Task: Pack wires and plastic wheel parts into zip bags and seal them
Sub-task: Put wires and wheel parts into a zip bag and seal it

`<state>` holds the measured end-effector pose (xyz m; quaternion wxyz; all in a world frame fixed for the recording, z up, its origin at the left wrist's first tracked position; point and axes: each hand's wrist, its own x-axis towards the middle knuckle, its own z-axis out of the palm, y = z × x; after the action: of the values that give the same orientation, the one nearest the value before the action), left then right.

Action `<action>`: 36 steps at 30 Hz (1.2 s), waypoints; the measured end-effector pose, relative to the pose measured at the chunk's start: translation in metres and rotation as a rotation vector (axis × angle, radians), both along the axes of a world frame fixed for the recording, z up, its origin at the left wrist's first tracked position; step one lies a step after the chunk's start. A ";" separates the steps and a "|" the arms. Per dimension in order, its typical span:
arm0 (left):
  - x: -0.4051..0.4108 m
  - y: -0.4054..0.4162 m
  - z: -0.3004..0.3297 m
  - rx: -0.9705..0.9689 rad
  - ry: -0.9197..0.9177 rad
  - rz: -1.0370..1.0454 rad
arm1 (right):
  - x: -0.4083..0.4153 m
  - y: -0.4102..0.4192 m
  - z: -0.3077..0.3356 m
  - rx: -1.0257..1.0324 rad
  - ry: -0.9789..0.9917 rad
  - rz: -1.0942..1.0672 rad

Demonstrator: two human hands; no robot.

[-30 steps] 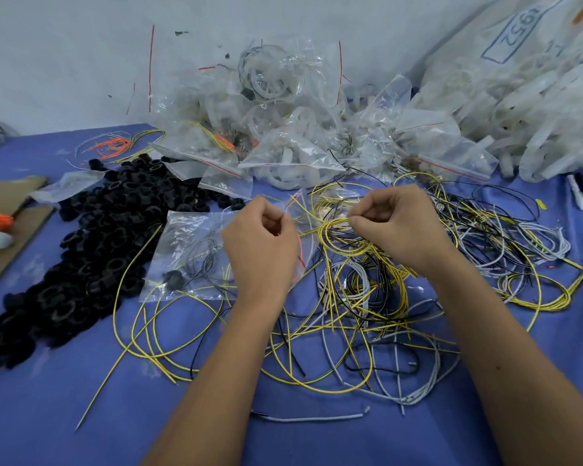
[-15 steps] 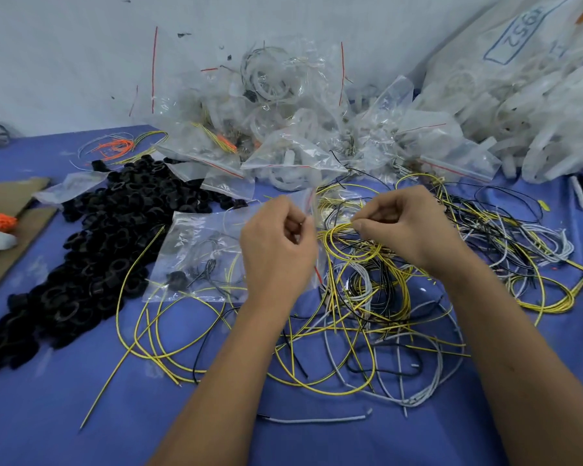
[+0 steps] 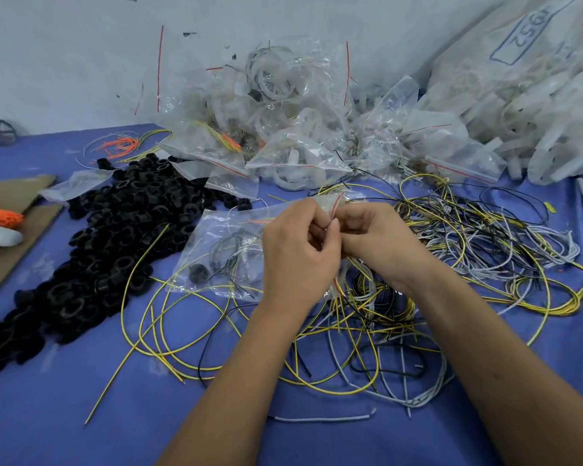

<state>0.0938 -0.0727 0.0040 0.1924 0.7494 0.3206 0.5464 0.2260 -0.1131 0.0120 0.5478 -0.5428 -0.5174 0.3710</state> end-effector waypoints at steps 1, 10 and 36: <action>0.001 -0.001 0.000 0.008 -0.011 -0.013 | -0.002 0.001 -0.001 0.009 0.004 -0.006; 0.002 -0.011 0.004 0.067 -0.099 -0.094 | -0.017 0.004 -0.004 0.033 0.039 0.081; -0.006 0.000 0.008 -0.028 -0.104 0.038 | -0.038 0.017 0.011 -0.377 0.661 0.302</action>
<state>0.0874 -0.0730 0.0123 0.2085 0.7111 0.3320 0.5836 0.1883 -0.0957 0.0234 0.5149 -0.4029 -0.3103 0.6901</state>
